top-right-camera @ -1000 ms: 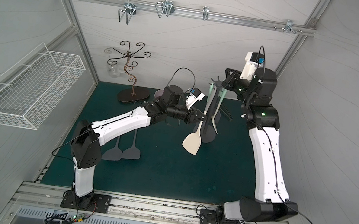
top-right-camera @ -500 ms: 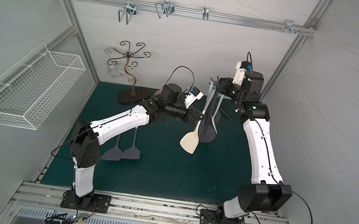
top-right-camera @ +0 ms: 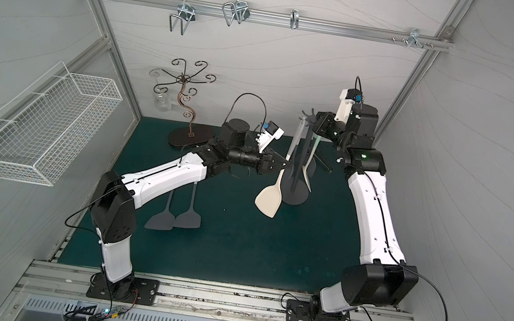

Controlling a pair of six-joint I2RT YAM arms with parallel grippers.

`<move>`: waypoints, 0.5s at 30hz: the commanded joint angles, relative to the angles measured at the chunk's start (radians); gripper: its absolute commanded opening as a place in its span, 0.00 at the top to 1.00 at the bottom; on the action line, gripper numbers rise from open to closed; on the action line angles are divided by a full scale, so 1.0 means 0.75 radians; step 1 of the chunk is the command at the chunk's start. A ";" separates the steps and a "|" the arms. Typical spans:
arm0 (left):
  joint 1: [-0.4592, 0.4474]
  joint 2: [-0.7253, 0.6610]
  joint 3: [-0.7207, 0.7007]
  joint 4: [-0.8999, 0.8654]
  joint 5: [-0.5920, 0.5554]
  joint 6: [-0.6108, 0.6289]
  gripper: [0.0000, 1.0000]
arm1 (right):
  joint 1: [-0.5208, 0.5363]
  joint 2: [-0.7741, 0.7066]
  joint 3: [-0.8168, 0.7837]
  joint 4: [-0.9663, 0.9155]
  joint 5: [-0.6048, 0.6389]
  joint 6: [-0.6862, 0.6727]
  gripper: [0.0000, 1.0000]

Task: Take the spatula off the kitchen utensil rack
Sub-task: Take off the spatula from the rack.

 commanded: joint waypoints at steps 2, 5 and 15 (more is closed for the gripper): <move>0.008 -0.024 0.065 0.226 0.036 -0.021 1.00 | -0.004 0.015 -0.055 -0.178 0.009 -0.021 1.00; 0.010 -0.065 0.025 0.179 0.005 0.011 1.00 | -0.004 0.013 -0.035 -0.187 0.011 -0.029 1.00; 0.110 -0.342 -0.222 0.002 -0.166 0.044 1.00 | -0.004 0.007 0.126 -0.253 -0.050 -0.022 0.51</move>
